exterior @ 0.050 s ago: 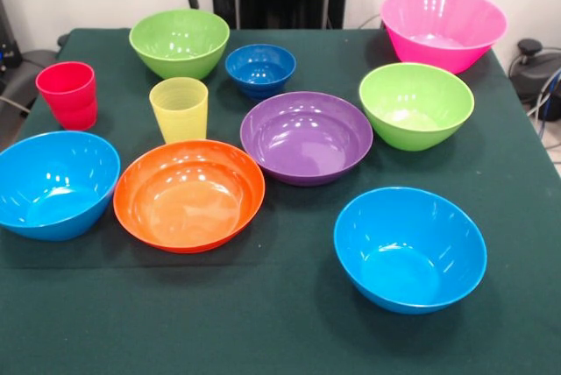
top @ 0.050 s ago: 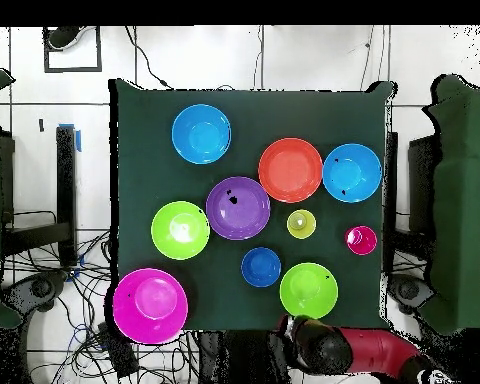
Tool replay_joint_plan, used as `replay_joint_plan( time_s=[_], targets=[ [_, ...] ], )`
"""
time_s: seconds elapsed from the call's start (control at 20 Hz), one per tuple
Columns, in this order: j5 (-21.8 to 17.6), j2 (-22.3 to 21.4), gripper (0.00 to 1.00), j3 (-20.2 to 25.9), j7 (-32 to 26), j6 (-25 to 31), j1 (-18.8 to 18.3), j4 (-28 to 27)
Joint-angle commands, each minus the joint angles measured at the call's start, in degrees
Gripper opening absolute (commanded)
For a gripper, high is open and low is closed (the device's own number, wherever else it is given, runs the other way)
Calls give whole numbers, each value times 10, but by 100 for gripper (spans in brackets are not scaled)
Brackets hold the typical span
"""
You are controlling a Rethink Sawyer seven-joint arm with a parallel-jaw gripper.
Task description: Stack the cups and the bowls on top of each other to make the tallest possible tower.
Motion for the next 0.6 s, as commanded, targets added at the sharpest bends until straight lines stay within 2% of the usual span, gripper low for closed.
replay_joint_plan(
  time_s=[0.05,0.6],
  targets=[
    [27,-9,100,68,-34,60,-1,-20],
    [59,-45,100,95,-39,102,-7,-3]
  ],
)
